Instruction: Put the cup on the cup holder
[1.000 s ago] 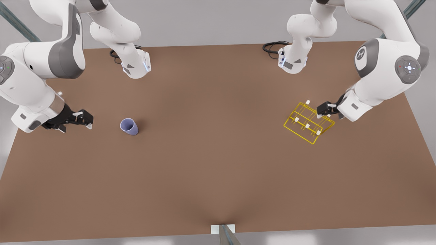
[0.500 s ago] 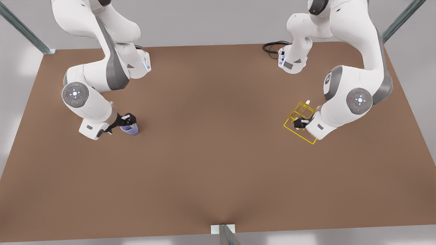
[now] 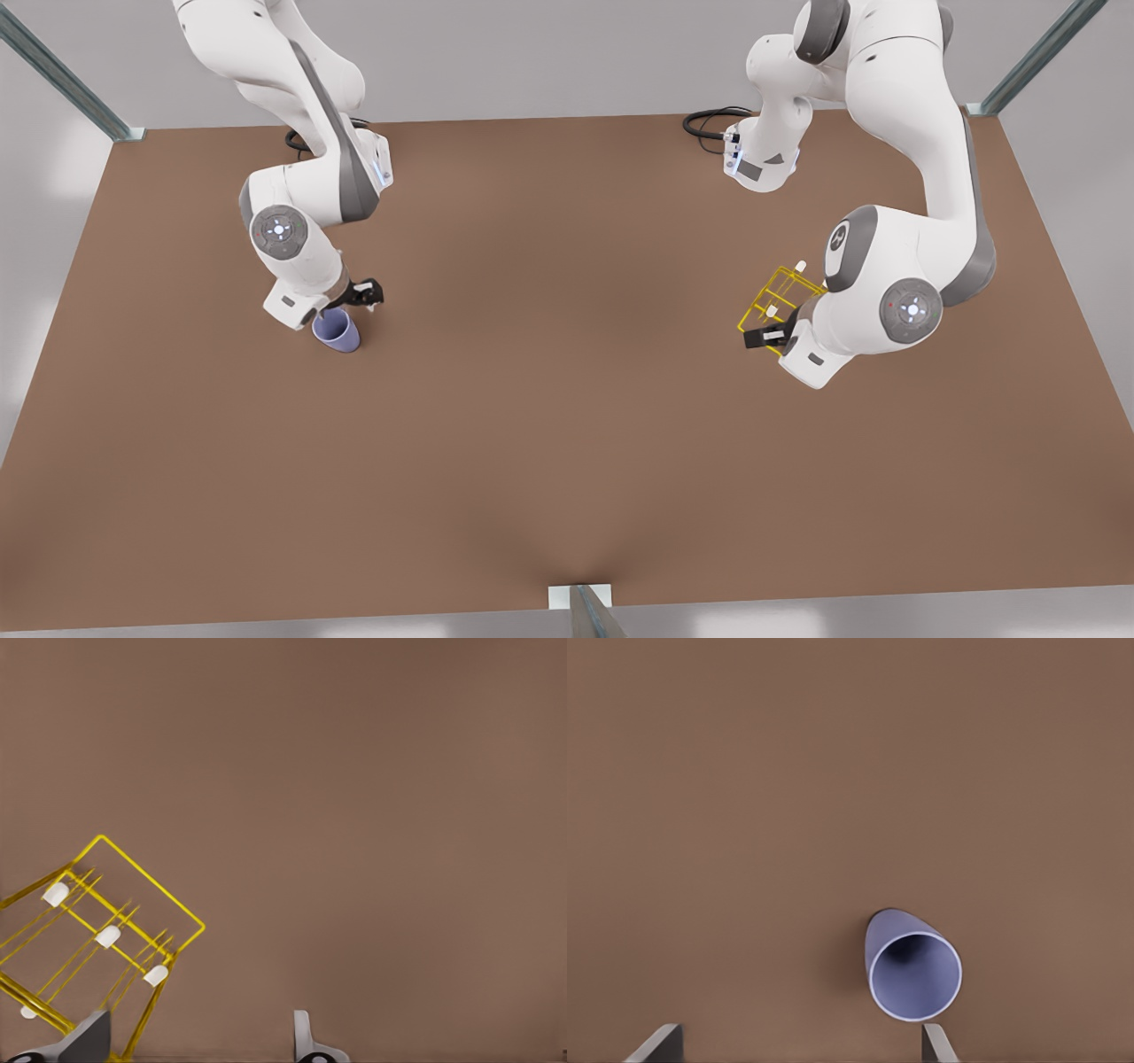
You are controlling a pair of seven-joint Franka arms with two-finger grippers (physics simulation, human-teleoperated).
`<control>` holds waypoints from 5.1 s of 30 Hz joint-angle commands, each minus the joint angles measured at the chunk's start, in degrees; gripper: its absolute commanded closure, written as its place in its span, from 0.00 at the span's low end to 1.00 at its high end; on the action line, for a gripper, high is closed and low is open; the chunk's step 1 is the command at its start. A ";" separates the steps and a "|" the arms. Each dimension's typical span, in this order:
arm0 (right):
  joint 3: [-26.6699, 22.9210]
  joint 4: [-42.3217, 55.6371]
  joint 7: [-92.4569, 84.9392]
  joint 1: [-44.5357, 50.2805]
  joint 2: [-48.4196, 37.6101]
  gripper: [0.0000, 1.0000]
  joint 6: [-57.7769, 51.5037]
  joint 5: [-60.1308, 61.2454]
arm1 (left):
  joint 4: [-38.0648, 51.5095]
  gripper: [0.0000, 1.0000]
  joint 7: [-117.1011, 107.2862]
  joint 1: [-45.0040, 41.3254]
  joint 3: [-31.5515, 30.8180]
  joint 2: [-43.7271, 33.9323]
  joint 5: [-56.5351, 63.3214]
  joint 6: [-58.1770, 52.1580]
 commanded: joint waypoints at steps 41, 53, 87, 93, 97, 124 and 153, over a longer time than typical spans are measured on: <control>9.90 -15.97 6.57 -5.08 4.05 0.00 21.96 2.84 | 2.28 0.00 -16.90 4.90 -0.09 0.19 -5.84 0.27; 9.90 -16.77 0.33 -10.00 1.24 0.00 16.33 2.05 | 2.11 0.00 -17.08 4.37 -0.18 0.19 -5.67 0.26; -3.11 -10.61 -5.30 -1.03 8.54 0.00 14.13 1.96 | 1.67 0.00 -16.99 3.93 -0.09 0.19 -5.58 0.26; -3.11 -13.25 -5.65 -1.91 8.01 0.00 16.86 1.96 | 1.67 0.00 -16.99 3.84 -0.09 0.28 -5.58 0.26; -3.11 -16.15 -5.65 -2.79 7.48 0.00 20.02 1.96 | 1.67 0.00 -16.99 3.58 -0.09 0.19 -5.58 0.26; -3.11 -18.00 -5.91 -4.99 11.97 0.79 29.43 0.56 | 1.40 0.00 -16.99 3.31 -0.09 0.37 -5.40 0.26; -0.83 19.26 5.42 16.63 25.49 0.79 13.26 25.68 | 4.74 0.00 -8.20 -1.08 -0.36 0.46 3.47 8.79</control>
